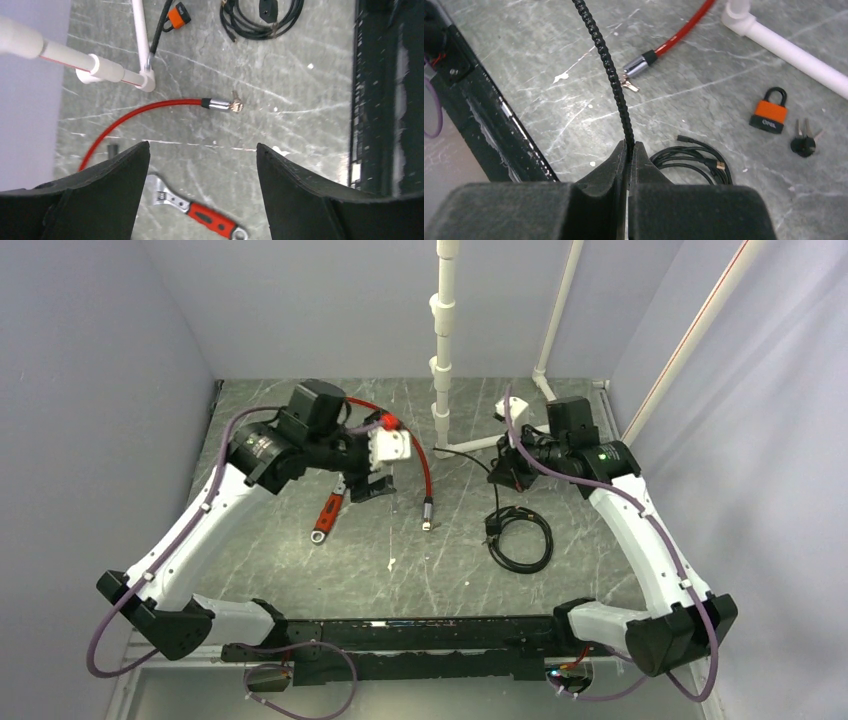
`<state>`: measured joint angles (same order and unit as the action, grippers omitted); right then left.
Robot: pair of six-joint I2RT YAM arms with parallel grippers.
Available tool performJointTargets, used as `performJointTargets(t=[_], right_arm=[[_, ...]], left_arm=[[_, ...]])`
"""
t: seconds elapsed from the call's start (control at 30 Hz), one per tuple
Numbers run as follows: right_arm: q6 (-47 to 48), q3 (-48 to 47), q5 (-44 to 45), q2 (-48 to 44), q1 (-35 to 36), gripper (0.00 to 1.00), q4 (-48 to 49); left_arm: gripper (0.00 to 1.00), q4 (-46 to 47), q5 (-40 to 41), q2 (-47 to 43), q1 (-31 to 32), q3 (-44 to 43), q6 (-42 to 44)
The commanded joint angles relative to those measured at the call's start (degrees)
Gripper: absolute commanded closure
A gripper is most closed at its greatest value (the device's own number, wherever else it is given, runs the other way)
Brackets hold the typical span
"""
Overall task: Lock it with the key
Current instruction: Pick up the lock from the center of the board.
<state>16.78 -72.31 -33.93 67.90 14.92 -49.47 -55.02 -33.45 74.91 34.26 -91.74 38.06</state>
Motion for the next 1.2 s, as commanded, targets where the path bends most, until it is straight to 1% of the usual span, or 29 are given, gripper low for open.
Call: performJointTargets(t=[0.0,0.07,0.13,0.2,0.3,0.37,0.47,0.53,0.63,0.77,0.83,1.03,1.07,1.1,1.13,1.17], right_arm=[[0.40,-4.41,1.05,1.41,6.01,1.00,1.66],[-1.13,-5.23,0.73,2.74,8.06,1.00,1.53],[-2.69,-5.54,0.44,3.59,10.06,1.00,1.96],[-4.01,-5.51,-0.05,4.52,11.62,1.00,2.44],[-5.64,-5.21,0.00,5.10,13.77,1.00,3.50],[-6.43,-5.21,0.15,5.23,15.31,1.00,4.14],[-7.35,-5.37,-0.30,5.45,16.30,1.00,4.34],[-8.07,-5.25,-0.89,5.40,16.52,1.00,4.54],[-8.57,-5.10,-1.52,5.12,16.80,1.00,4.72],[-9.35,-5.23,-1.93,4.72,16.92,1.00,4.91],[-9.65,-4.92,-1.99,4.46,16.93,1.00,5.08],[-9.51,-4.49,-3.01,3.79,16.98,1.00,5.53],[-9.58,-4.10,-3.13,3.43,16.99,1.00,5.84],[-9.67,-3.63,-3.23,2.69,16.99,1.00,6.40],[-9.92,-3.13,-3.48,2.11,16.99,1.00,6.87],[-10.08,-2.64,-3.86,1.61,16.96,1.00,7.36]], left_arm=[[0.20,3.53,16.76,-1.87,7.84,1.46,12.34],[0.25,6.41,23.45,-2.03,11.92,3.13,16.05],[0.29,9.11,27.59,-2.19,16.51,5.49,19.98],[0.30,12.18,29.59,-2.59,19.55,7.32,24.46],[0.39,16.36,33.22,-2.04,23.60,9.26,27.42],[0.43,16.63,35.83,-0.62,25.36,8.41,27.82],[0.52,18.28,37.70,0.53,25.79,8.81,27.62],[0.56,19.13,38.35,0.67,25.84,10.11,28.50],[0.56,19.68,38.82,0.74,25.81,11.46,28.34],[0.53,17.41,40.03,2.02,25.80,10.89,27.37],[0.52,16.28,38.88,2.08,25.77,10.28,26.81],[0.57,14.90,37.33,3.02,25.81,10.38,25.40],[0.60,14.72,36.65,3.09,25.80,10.24,24.69],[0.65,14.26,36.25,3.19,25.77,9.88,23.65],[0.76,13.98,36.30,3.36,25.77,9.47,22.55],[0.93,14.02,36.65,3.46,25.72,9.24,20.95]])
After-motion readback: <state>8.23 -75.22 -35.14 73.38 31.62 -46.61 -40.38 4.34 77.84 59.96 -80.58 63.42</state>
